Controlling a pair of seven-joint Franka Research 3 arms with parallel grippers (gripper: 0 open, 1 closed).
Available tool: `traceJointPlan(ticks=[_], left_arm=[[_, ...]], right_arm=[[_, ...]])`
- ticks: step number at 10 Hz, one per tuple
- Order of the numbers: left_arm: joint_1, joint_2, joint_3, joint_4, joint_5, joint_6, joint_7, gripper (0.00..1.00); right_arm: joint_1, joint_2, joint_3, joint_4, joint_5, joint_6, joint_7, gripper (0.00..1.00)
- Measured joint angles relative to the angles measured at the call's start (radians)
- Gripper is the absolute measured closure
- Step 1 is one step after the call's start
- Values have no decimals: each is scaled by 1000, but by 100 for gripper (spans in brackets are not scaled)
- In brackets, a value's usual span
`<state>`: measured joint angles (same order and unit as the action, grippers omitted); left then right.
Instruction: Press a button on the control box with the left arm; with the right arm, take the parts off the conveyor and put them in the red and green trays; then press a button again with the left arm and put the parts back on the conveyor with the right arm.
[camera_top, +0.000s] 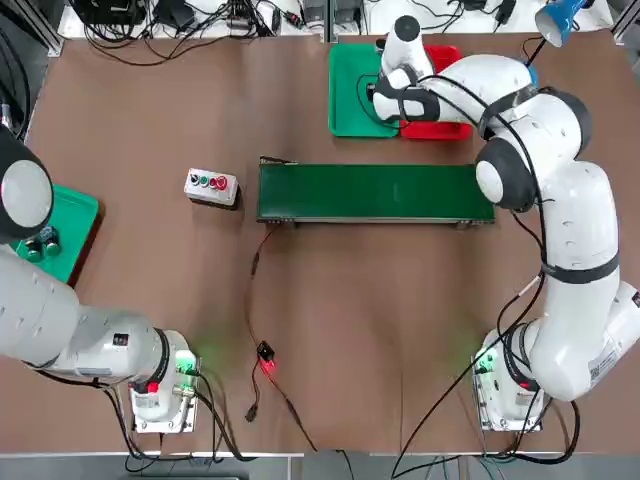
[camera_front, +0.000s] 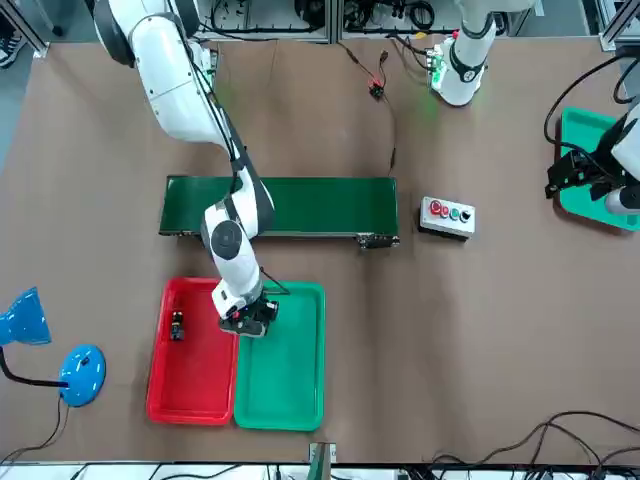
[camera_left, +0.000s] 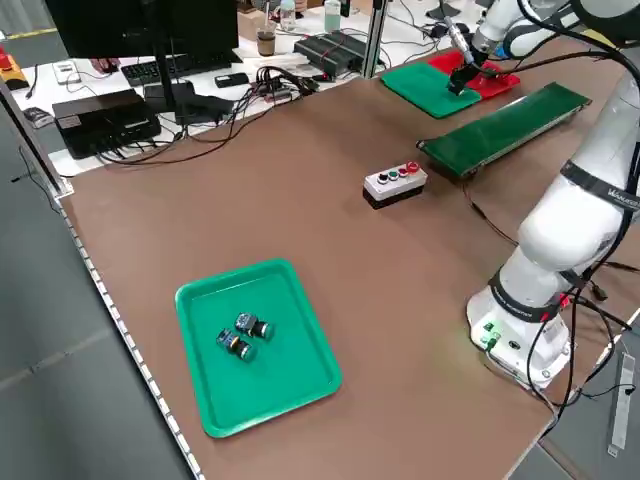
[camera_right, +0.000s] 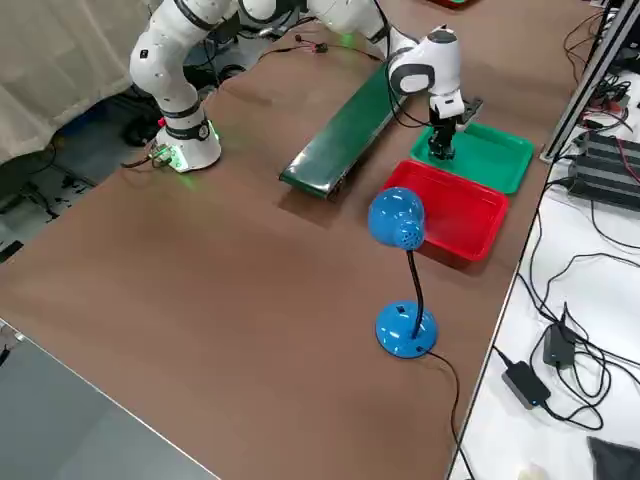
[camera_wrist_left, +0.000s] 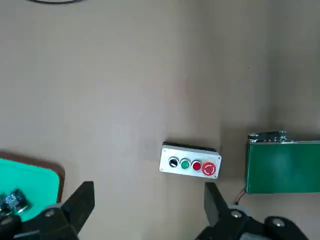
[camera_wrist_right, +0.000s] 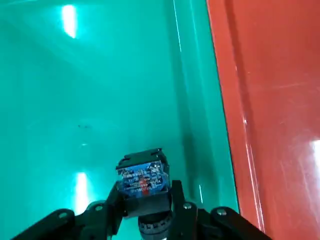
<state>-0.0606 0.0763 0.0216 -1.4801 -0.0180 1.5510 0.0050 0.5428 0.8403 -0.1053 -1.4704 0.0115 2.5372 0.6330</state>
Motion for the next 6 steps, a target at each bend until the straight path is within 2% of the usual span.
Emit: traceJointPlan(ticks=[4,6], left_arm=[[0,0,0,-2,0,0,-2,3],[-1,0,-1,-8,0,0,-2,3]], right_arm=[[-9,24,-1,21,0,15,0,58],[-9,31,-1,21,0,24,0,52]])
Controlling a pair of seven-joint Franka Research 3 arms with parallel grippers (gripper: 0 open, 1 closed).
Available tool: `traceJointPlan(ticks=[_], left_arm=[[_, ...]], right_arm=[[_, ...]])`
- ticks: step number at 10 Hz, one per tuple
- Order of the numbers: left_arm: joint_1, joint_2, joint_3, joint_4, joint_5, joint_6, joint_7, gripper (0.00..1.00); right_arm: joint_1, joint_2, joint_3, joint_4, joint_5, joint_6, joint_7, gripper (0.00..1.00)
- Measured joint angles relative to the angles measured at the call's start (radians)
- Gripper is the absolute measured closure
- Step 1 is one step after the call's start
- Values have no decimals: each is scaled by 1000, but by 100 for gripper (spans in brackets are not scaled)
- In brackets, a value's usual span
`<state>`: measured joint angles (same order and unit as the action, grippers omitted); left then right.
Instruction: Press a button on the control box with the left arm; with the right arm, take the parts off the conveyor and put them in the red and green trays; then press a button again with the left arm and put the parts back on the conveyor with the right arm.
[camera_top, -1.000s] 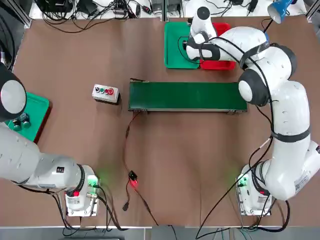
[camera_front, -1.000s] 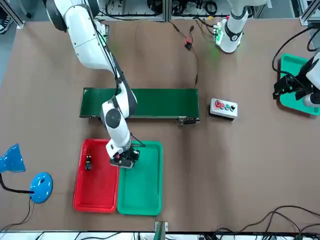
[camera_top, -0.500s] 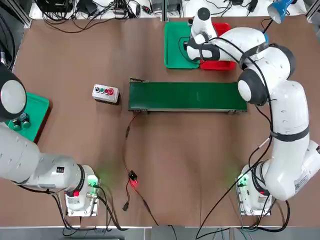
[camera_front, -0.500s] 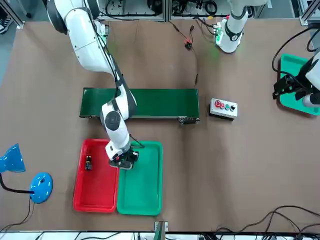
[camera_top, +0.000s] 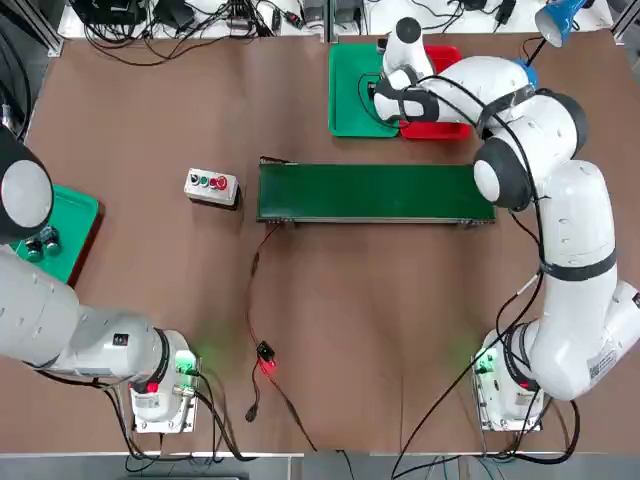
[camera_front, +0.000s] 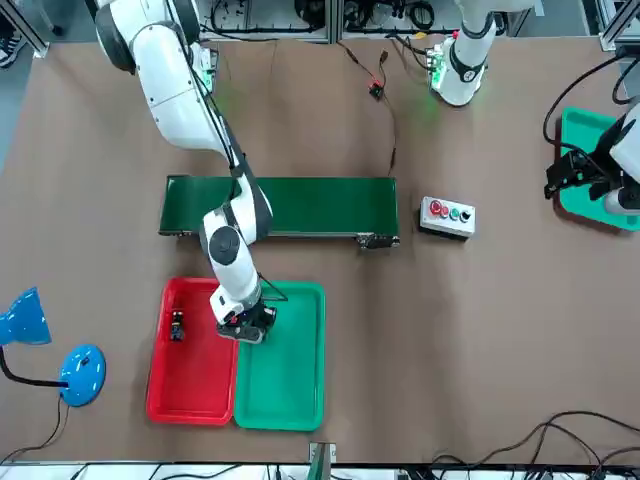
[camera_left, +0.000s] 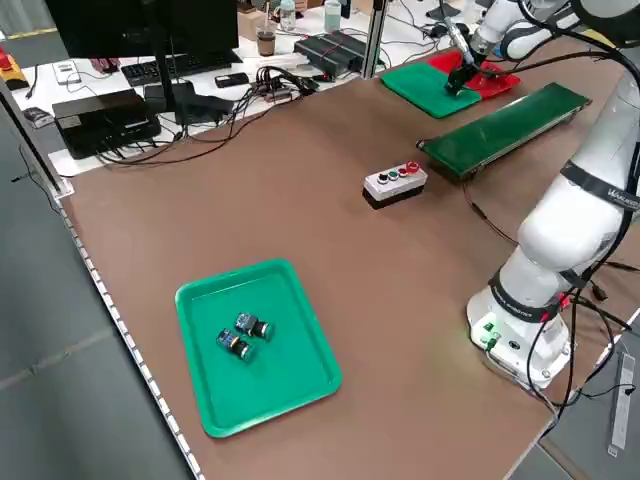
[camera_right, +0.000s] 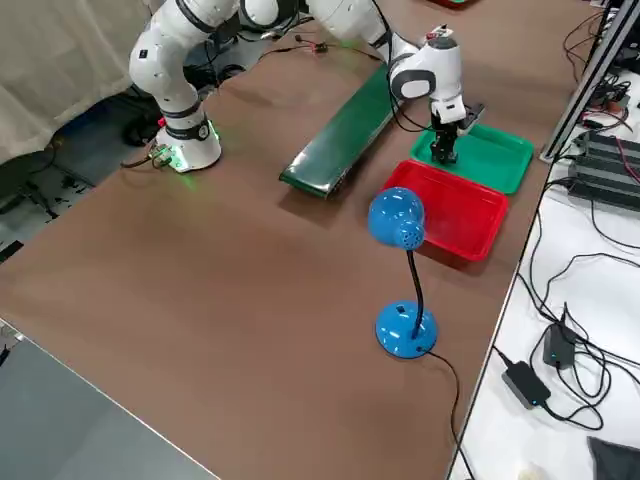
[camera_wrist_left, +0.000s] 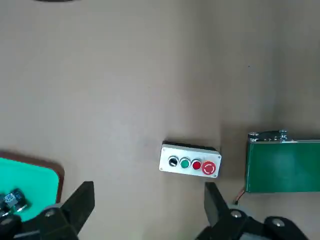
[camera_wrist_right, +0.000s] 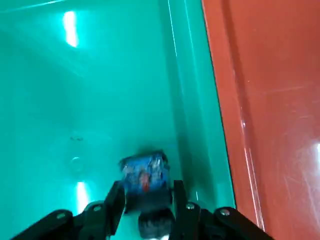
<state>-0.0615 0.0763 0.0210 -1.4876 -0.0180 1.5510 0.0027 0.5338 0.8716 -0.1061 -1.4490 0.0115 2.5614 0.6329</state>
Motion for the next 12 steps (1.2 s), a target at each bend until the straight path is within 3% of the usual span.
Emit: traceJointPlan(ticks=[1,4,5,8,12], left_arm=[[0,0,0,-1,0,0,0,3],[-1,-2,-1,-1,0,18,0,3],[-1,-5,-1,-4,0,20,0,3],[-1,-29,-1,-42,0,52,0,3],[-2,-35,-1,-52,0,66,0,2]], right_arm=[[0,1,0,0,0,1,0,48],[-11,1,-2,9,-15,8,-69,4],[-27,-2,-2,22,-15,9,-91,0],[-74,-49,-3,46,-15,-9,-102,0],[-142,-207,-4,52,-15,-246,-180,0]])
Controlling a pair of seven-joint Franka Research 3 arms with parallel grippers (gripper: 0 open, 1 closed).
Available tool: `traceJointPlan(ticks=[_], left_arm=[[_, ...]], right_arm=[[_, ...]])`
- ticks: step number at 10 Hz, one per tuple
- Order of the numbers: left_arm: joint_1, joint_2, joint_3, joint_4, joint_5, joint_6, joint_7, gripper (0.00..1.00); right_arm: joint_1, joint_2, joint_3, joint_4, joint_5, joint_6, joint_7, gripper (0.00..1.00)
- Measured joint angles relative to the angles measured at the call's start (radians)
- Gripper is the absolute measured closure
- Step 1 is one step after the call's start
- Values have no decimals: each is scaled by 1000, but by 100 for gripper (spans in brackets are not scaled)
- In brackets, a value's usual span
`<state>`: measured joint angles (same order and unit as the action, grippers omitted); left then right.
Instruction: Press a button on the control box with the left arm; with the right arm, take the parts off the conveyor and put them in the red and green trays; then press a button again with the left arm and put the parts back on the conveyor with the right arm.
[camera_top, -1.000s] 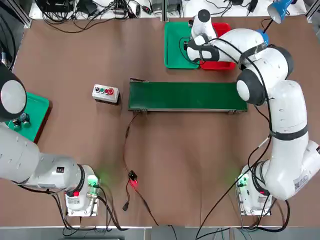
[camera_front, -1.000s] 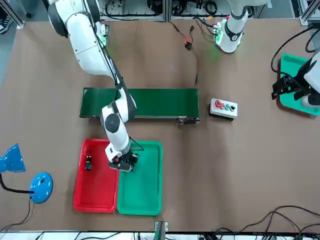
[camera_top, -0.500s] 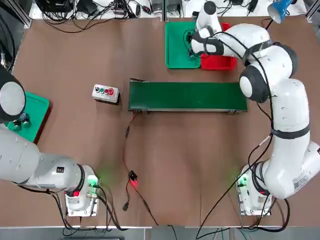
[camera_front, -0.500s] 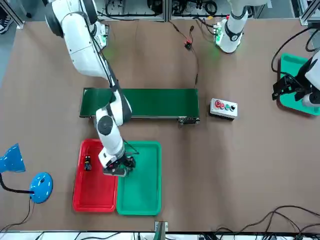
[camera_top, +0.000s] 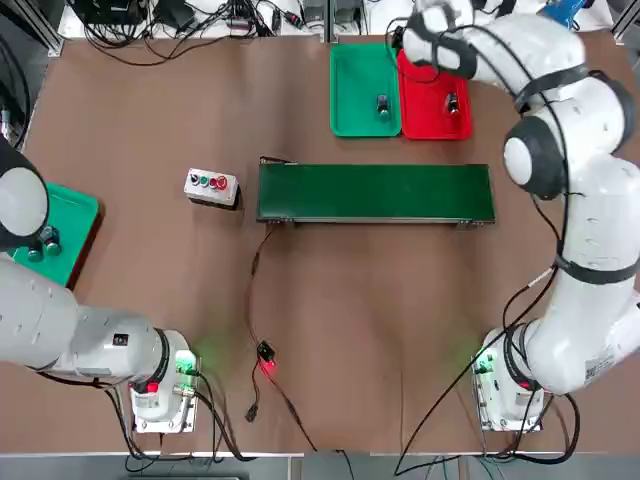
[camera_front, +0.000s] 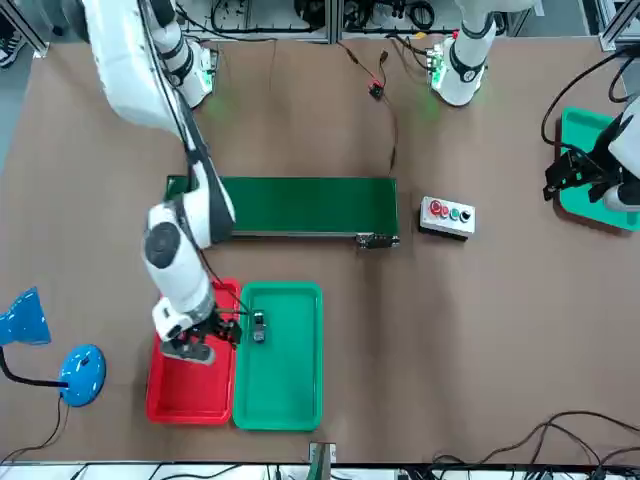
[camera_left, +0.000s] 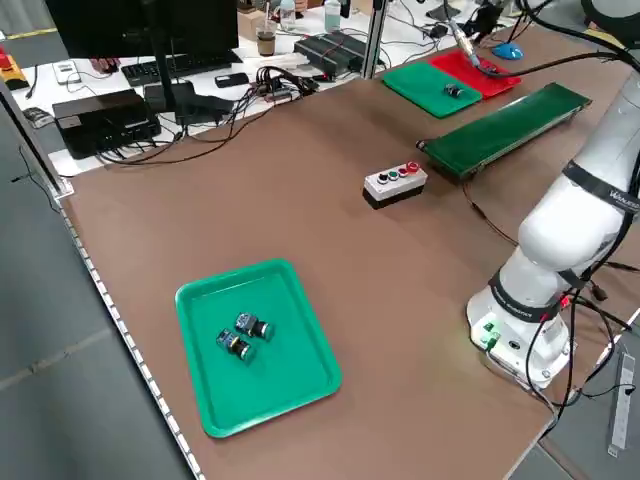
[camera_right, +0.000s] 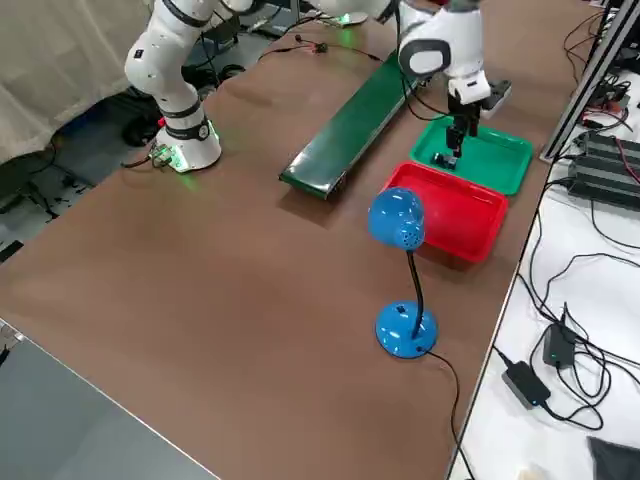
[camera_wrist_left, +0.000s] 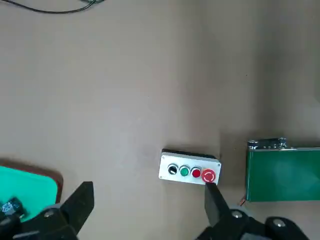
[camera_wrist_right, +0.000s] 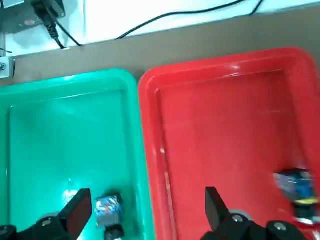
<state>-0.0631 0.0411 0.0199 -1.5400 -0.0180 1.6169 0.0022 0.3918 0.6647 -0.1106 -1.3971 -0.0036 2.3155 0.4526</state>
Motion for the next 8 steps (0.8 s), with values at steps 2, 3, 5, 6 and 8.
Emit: traceJointPlan(ticks=[2,3,5,6,8], left_arm=[[0,-2,0,0,0,1,0,2],[0,-3,0,0,0,1,0,2],[0,-4,-1,-1,0,1,-1,2],[-1,-4,-1,-2,0,1,-1,2],[-1,-7,-1,-2,0,2,-1,2]], right_arm=[[-42,-110,0,4,0,-177,-73,0],[-65,-172,0,5,0,-266,-98,0],[-114,-298,-1,7,0,-418,-149,0],[-134,-359,-1,8,-3,-507,-182,0],[-205,-465,-1,8,2,-627,-250,0]])
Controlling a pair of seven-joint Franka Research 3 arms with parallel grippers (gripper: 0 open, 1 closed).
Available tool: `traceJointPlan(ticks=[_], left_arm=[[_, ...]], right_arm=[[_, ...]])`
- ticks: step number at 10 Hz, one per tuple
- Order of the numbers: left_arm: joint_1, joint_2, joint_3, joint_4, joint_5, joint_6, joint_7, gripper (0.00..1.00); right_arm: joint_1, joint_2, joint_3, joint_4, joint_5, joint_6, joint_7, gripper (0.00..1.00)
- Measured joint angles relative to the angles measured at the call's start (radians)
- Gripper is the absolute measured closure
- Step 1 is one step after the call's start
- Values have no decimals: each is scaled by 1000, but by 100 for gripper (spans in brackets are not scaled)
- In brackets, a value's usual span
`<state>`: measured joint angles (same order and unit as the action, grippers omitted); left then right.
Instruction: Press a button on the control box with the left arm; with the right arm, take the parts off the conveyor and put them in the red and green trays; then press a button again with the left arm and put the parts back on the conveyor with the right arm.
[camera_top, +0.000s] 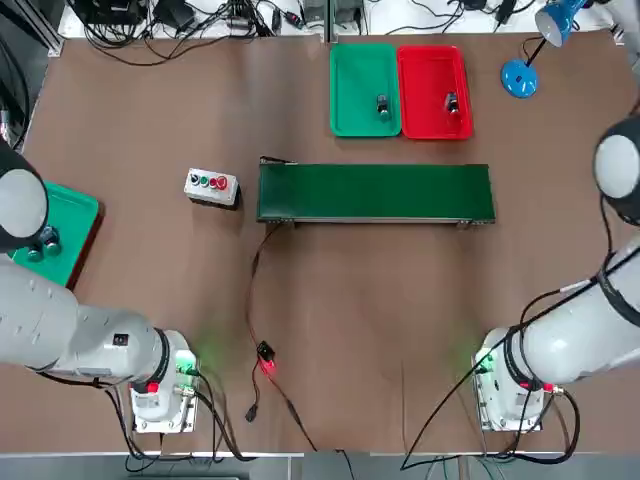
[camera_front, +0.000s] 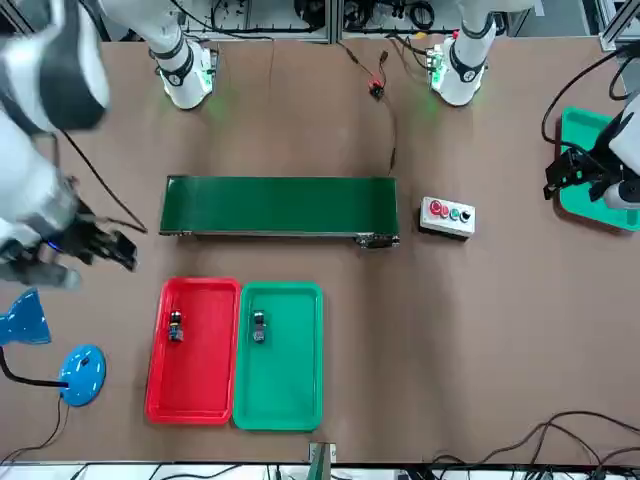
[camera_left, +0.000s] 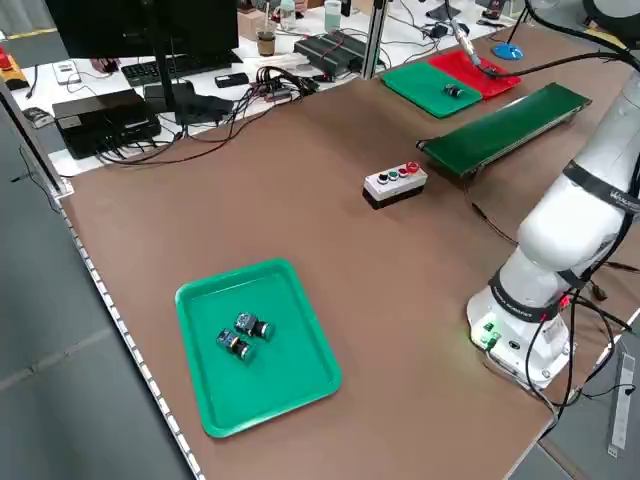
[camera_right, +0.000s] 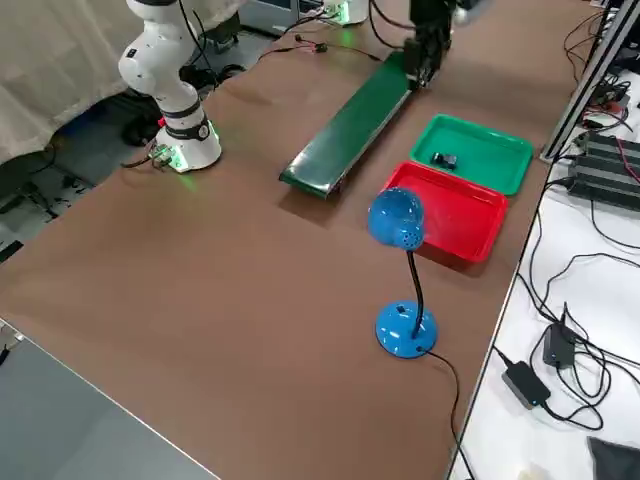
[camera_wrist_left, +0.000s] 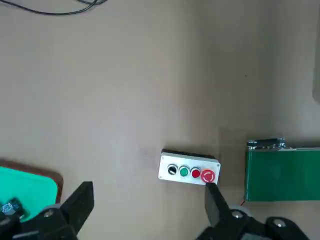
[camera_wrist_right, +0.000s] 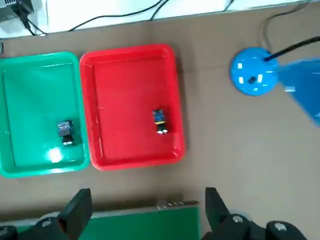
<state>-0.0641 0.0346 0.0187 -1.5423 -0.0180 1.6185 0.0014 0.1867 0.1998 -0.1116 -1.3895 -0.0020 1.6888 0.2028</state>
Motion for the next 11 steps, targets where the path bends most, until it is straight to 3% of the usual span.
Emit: traceJointPlan(ticks=[3,7,10,11], left_arm=[[-1,-2,-3,-2,0,0,0,2],[-1,-6,-12,-3,0,0,-2,2],[-2,-27,-29,-38,0,0,-2,15],[-2,-44,-41,-73,0,1,-2,32]], right_arm=[[-43,-119,2,-17,14,-111,-30,0],[-90,-220,6,-86,74,-115,-28,0],[-109,-250,7,-109,77,-117,-28,0],[-113,-250,8,-113,77,-116,-28,0]])
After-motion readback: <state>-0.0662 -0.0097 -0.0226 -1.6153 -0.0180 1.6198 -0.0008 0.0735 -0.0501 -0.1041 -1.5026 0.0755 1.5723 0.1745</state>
